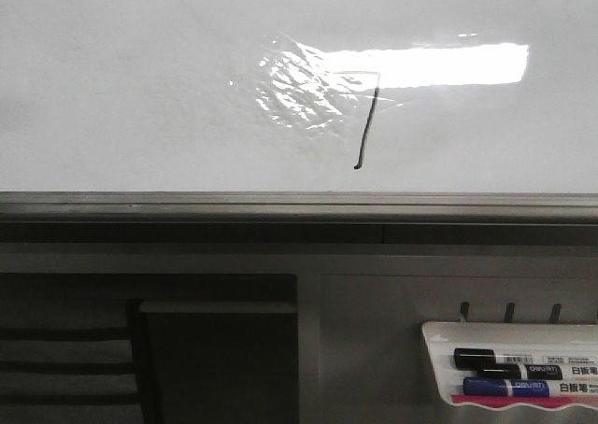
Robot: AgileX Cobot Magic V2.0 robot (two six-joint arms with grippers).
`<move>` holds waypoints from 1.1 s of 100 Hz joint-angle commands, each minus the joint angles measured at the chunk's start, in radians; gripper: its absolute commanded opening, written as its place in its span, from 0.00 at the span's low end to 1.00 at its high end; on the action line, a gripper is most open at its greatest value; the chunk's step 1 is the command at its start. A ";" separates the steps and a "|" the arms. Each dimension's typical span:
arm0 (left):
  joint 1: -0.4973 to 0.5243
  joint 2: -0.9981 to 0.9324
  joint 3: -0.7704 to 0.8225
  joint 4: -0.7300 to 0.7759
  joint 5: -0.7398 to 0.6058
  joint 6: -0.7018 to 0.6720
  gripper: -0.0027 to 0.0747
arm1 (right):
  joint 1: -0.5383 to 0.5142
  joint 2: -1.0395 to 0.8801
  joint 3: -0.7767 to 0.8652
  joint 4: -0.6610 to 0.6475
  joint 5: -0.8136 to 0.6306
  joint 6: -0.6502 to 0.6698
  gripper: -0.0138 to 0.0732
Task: Write number 7 on whiteboard
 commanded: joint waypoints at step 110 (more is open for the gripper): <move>0.002 0.054 -0.085 -0.118 0.013 -0.011 0.46 | -0.007 -0.007 0.024 0.028 -0.068 0.003 0.52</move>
